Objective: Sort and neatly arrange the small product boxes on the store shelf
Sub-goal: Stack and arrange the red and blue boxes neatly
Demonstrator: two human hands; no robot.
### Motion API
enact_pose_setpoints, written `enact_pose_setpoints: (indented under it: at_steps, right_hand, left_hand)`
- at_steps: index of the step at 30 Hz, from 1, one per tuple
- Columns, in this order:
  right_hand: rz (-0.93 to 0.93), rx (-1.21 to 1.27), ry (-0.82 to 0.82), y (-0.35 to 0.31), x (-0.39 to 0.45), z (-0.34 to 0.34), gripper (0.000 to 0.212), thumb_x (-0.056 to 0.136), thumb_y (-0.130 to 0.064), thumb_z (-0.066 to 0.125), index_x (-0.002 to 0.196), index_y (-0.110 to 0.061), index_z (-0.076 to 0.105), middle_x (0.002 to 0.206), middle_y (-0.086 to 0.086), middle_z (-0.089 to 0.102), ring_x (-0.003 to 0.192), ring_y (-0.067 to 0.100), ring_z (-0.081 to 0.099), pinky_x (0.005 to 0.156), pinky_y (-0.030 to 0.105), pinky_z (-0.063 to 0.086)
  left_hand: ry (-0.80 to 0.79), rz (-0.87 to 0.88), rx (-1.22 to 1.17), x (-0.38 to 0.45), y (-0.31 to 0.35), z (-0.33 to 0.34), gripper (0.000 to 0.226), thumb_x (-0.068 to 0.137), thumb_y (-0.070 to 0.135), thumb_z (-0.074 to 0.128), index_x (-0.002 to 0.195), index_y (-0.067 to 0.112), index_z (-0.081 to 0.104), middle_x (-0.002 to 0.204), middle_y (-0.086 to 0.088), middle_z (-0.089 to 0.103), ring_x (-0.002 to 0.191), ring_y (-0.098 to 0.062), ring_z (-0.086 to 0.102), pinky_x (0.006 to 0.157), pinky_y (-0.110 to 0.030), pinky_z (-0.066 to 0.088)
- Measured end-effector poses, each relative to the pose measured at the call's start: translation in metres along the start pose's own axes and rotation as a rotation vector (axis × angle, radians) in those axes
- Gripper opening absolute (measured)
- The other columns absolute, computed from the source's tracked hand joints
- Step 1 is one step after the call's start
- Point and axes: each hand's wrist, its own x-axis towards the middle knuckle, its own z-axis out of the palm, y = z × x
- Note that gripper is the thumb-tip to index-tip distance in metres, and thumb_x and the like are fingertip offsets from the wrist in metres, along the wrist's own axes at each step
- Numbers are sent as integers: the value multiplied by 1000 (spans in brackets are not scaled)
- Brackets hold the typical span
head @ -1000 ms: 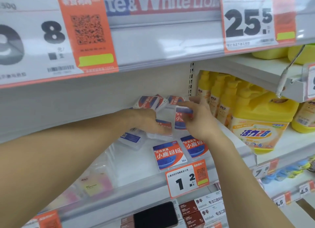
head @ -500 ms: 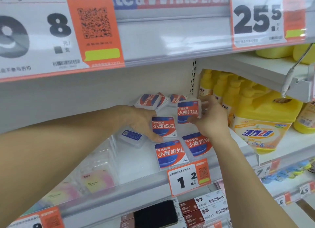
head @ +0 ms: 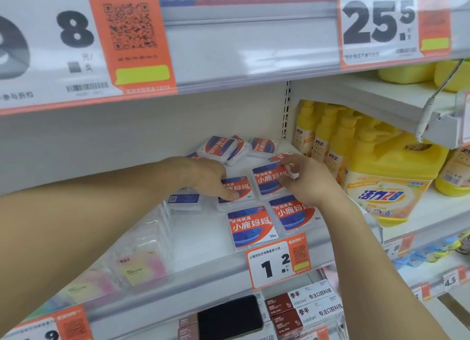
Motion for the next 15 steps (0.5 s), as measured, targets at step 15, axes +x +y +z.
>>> enact_pose_setpoints:
  at_steps: [15]
  right_hand:
    - [11,132,-67,1,3,1,47,89,-24,66,133,-32,50,132,-3,57,90,13,60,61,21,52]
  left_hand:
    - [-60,13,-110,-21,17,-6,81,79,72,54,147,36,29,149,10,40,133,-21,46,103,-37,42]
